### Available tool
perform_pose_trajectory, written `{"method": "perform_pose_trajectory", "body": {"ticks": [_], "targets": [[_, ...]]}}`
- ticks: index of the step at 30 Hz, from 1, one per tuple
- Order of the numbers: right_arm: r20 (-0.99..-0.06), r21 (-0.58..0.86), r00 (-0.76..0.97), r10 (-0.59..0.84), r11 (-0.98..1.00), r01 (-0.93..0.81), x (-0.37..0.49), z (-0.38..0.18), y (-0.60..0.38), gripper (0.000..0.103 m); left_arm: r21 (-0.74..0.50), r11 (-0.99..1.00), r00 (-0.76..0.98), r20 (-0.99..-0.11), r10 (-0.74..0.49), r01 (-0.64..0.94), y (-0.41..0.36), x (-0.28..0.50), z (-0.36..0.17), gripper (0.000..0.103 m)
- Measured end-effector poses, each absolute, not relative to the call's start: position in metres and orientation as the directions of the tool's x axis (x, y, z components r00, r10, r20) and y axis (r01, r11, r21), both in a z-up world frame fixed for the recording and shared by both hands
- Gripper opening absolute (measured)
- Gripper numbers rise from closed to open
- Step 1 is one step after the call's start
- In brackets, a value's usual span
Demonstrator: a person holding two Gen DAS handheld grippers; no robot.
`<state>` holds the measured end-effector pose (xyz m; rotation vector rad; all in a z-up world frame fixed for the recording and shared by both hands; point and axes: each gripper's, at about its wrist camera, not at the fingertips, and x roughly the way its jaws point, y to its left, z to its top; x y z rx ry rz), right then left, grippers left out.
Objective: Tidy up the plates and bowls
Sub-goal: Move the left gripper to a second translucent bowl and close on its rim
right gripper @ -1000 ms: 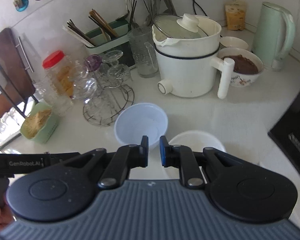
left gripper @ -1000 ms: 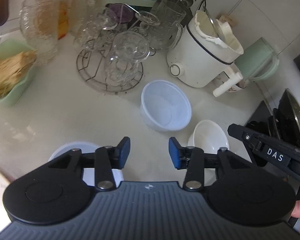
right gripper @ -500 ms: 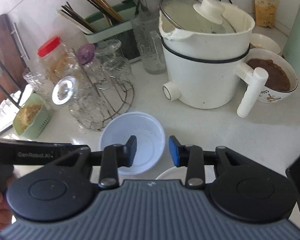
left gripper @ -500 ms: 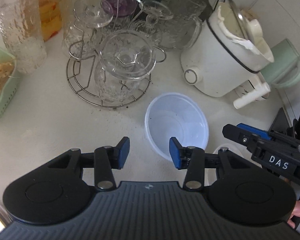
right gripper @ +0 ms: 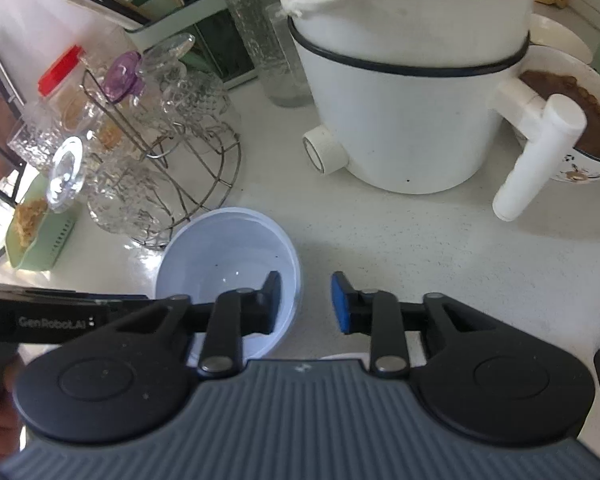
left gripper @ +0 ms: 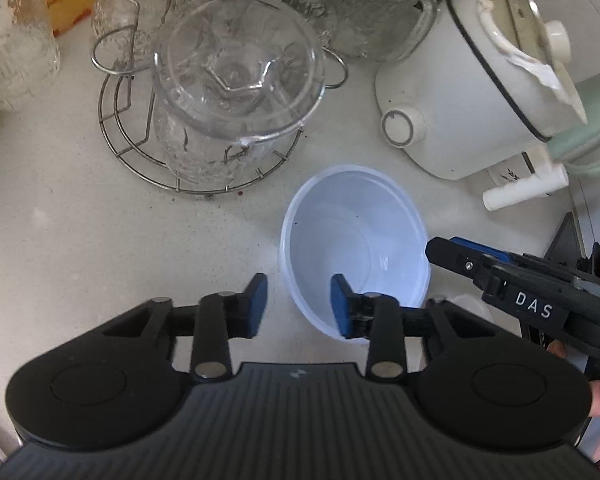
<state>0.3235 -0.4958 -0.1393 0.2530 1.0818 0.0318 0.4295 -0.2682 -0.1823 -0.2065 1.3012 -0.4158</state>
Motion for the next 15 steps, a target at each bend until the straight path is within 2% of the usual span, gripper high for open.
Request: {"method": "perform_pose_trajectory", "body": {"ticks": [1, 2, 6, 15], "targets": [[-0.872, 0.223, 0.466, 0.152, 0.970, 0.100, 0.325, -0.141, -0.496, 0.025, -0.370, 0.911, 0.203, -0.892, -0.403, 0.180, -0.270, 0.431, -0.184, 0.033], [-0.875, 0.227, 0.458, 0.158, 0.969, 0.101, 0.326, -0.143, -0.495, 0.019, -0.365, 0.912, 0.203, -0.894, -0.399, 0.185, -0.273, 0.433, -0.185, 0.027], [-0.883, 0.224, 0.437, 0.172, 0.972, 0.070, 0.335, -0.155, -0.491, 0.012, -0.349, 0.919, 0.216, -0.898, -0.384, 0.182, -0.275, 0.438, -0.192, 0.012], [-0.882, 0.201, 0.448, 0.149, 0.977, 0.071, 0.334, -0.157, -0.490, 0.008, -0.379, 0.910, 0.217, -0.886, -0.410, 0.170, -0.269, 0.444, -0.193, 0.009]]}}
